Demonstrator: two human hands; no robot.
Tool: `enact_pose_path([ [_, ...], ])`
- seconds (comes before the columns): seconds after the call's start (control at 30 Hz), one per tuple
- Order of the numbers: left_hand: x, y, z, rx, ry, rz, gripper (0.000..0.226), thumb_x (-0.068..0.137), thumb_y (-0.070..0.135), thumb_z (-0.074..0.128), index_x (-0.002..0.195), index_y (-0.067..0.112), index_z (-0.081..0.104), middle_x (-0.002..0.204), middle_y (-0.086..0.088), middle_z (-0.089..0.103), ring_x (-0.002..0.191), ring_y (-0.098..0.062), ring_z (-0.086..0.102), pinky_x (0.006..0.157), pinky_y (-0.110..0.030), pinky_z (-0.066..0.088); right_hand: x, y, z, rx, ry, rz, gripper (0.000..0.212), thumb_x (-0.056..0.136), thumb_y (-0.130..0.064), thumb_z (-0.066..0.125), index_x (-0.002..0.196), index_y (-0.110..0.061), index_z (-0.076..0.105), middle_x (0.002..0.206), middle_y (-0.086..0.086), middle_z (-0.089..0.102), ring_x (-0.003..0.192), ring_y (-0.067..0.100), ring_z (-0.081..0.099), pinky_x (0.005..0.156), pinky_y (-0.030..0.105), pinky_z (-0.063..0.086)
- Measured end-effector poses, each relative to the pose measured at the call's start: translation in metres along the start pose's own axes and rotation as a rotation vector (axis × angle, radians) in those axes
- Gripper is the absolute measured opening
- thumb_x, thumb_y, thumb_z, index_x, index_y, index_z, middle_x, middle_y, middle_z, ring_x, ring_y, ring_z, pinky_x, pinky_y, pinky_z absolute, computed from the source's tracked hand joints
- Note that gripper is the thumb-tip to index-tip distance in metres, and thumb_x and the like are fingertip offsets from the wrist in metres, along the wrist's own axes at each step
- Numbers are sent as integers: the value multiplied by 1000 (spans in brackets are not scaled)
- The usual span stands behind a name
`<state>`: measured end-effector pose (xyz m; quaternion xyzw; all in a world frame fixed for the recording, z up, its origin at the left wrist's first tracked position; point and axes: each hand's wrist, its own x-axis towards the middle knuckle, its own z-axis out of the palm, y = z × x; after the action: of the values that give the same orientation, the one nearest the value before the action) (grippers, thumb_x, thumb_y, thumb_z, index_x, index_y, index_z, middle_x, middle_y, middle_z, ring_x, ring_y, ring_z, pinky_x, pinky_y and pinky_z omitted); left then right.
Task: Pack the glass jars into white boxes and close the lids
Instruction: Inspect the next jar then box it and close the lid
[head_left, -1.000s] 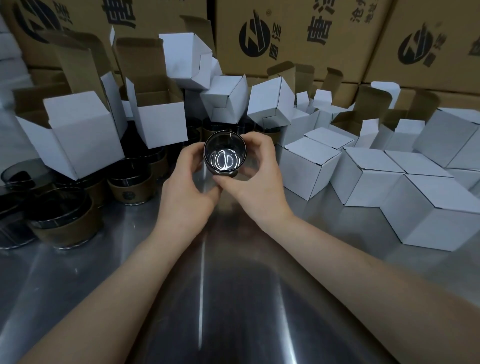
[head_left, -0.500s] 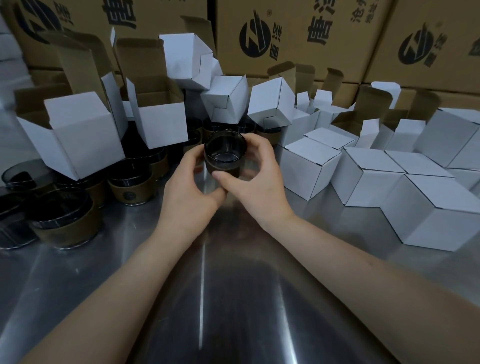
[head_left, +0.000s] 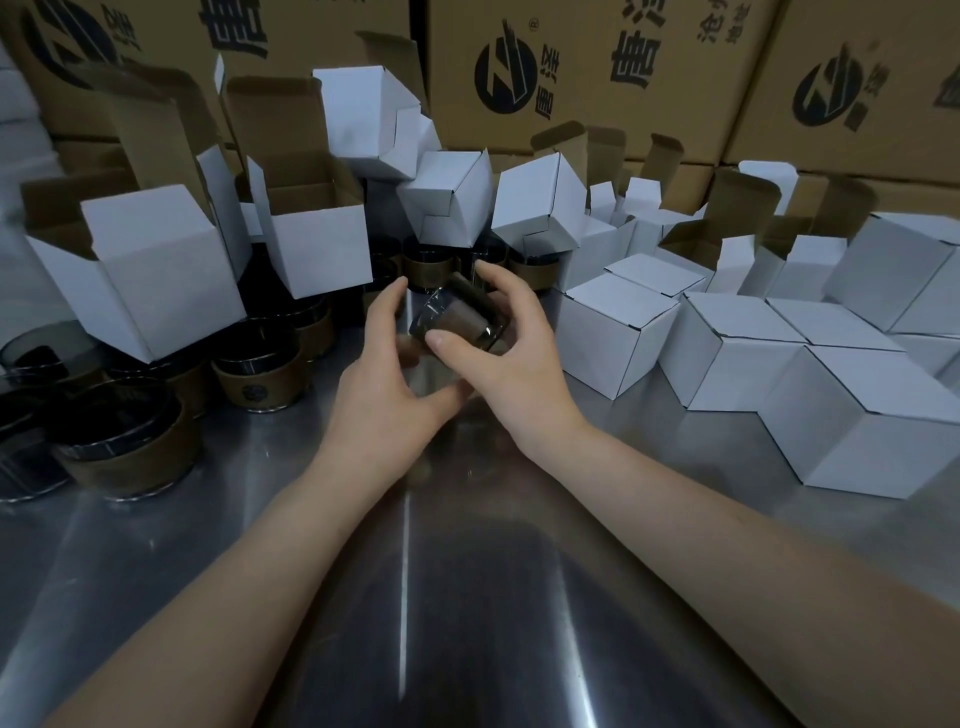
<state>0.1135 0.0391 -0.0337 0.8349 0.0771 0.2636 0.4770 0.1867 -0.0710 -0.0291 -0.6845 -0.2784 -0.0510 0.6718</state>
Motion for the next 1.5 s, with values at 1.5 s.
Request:
enact_pose_path([
  [1.5, 2, 2, -4, -73, 77, 38, 57, 78, 32, 77, 124, 34, 44, 112, 32, 52, 104, 26, 42, 80, 8, 30, 9, -3, -8, 375, -200, 207, 53, 73, -10, 39, 118, -21, 63, 130, 9, 60, 124, 25, 55, 101, 43, 48],
])
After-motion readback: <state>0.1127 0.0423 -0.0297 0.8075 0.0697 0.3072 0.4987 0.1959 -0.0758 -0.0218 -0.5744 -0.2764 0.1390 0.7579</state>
